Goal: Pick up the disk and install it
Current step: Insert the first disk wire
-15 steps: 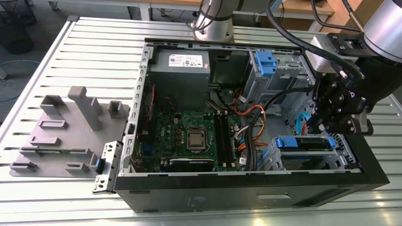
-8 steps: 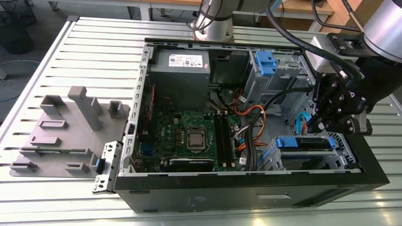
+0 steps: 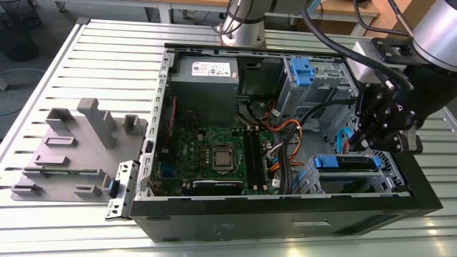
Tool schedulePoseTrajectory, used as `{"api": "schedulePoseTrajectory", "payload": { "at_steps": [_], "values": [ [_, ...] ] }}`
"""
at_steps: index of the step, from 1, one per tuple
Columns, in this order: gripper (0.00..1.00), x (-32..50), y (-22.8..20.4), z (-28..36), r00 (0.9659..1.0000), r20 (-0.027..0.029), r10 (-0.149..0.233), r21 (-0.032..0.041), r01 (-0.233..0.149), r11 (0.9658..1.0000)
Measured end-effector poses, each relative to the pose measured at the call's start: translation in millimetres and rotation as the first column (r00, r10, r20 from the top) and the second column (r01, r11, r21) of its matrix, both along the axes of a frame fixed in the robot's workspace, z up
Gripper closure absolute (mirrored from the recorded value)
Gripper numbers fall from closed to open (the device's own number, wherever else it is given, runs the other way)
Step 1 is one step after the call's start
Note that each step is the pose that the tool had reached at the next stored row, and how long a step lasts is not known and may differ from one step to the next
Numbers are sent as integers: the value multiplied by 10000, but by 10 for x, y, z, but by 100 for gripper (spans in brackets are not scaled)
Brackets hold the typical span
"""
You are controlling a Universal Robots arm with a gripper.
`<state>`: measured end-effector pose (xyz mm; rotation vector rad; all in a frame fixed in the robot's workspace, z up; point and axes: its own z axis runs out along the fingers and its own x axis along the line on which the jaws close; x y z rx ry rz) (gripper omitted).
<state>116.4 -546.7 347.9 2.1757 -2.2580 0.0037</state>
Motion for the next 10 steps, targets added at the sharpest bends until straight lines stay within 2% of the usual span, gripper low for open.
{"api": "schedulePoseTrajectory", "payload": {
  "at_steps": [10],
  "values": [
    [84,-5,-59,-26,10000,15,17,0,-17,10000]
  ]
}}
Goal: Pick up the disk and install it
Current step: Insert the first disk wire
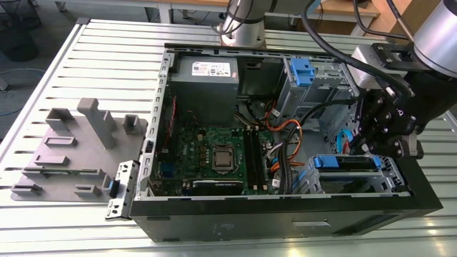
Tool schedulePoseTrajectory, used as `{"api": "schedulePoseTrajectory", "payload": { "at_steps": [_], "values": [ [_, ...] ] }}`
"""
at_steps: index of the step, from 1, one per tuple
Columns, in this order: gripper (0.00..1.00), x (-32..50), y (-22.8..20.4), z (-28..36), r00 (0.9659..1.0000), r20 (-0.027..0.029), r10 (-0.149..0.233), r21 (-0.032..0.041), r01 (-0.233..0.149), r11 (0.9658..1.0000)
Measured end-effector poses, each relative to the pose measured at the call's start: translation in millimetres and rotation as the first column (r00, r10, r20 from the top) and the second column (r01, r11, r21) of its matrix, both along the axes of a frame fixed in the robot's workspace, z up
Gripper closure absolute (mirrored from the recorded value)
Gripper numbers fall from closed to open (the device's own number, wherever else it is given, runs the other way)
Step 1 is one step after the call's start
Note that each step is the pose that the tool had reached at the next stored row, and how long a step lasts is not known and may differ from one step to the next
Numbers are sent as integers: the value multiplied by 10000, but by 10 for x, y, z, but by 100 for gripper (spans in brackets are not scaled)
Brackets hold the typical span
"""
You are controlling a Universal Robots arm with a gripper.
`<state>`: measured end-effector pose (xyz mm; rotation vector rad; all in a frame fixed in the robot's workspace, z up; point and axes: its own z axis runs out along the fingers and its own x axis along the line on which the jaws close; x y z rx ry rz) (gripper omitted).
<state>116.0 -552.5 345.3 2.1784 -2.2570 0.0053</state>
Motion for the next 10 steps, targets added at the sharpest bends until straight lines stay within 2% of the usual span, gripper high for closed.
{"api": "schedulePoseTrajectory", "payload": {
  "at_steps": [6,10],
  "values": [
    [84,0,-6,-19,10000,15,85,-4,-85,10000],
    [84,-1,-30,-19,9999,15,123,-4,-123,9999]
  ]
}}
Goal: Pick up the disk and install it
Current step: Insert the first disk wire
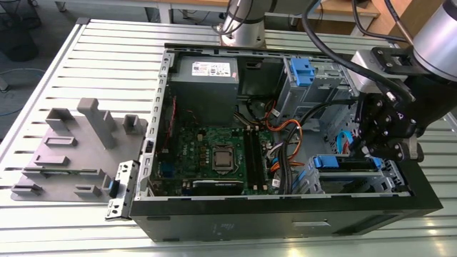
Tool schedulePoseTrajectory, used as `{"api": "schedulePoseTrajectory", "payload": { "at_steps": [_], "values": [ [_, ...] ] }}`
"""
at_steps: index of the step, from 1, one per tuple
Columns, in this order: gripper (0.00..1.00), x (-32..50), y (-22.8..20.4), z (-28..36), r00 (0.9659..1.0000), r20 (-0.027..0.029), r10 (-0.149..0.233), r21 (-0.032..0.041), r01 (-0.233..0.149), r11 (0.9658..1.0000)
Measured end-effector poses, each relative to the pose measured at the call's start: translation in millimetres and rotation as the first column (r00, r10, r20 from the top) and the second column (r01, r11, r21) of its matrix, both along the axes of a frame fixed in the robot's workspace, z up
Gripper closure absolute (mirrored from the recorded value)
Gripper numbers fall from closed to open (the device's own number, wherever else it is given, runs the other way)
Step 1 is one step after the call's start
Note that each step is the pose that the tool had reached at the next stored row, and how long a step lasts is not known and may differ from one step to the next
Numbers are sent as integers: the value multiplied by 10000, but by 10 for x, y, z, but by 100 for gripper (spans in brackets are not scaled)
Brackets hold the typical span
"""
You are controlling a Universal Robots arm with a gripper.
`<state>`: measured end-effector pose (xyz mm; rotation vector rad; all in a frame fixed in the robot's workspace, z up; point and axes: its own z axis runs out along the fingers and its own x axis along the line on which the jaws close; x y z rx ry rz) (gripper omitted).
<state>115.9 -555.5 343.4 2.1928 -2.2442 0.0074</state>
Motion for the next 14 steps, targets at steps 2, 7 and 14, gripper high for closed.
{"api": "schedulePoseTrajectory", "payload": {
  "at_steps": [2,7,14],
  "values": [
    [84,0,-9,-3,10000,2,20,1,-20,10000],
    [84,-2,-10,-15,10000,25,77,-2,-77,10000],
    [84,-10,-10,-40,9999,42,132,0,-132,9999]
  ]
}}
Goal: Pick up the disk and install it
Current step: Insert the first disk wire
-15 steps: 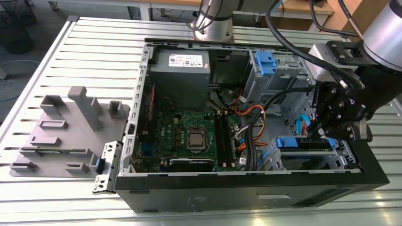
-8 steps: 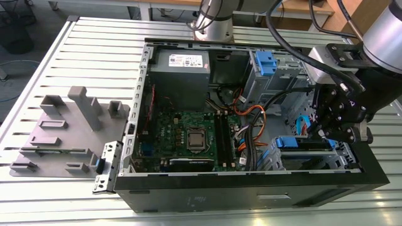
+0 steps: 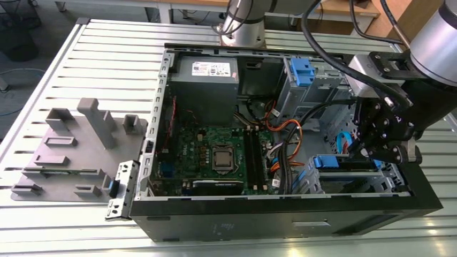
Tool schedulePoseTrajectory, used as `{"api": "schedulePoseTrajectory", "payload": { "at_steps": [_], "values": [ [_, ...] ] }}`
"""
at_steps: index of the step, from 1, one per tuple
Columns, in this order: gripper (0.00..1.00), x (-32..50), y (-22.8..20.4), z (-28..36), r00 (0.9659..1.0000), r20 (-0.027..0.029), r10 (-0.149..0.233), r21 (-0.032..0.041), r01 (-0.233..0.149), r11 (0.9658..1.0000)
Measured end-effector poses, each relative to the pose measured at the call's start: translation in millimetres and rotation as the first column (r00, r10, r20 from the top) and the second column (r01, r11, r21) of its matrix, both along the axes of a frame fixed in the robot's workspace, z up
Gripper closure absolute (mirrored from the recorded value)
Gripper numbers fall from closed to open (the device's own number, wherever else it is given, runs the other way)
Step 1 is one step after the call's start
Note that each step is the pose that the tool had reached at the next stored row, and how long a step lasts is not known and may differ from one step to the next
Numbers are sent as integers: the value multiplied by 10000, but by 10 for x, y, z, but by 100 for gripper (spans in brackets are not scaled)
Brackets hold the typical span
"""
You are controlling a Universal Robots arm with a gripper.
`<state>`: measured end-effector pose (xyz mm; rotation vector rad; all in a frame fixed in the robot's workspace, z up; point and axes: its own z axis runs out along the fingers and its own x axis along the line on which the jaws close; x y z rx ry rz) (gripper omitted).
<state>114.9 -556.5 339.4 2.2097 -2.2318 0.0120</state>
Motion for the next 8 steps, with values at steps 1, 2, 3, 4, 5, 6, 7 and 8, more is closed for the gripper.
{"api": "schedulePoseTrajectory", "payload": {
  "at_steps": [1,2,3,4,5,6,7,8],
  "values": [
    [84,0,0,0,10000,0,2,-1,-2,10000],
    [84,0,0,0,10000,1,3,-2,-3,10000],
    [84,0,0,0,10000,1,3,-2,-3,10000],
    [84,0,0,0,10000,1,3,-1,-3,10000],
    [84,0,0,-2,10000,1,3,-1,-3,10000],
    [84,0,0,-9,10000,3,4,4,-4,10000],
    [84,0,0,-13,10000,4,4,2,-4,10000],
    [84,0,0,-12,10000,5,4,1,-4,10000]
  ]
}}
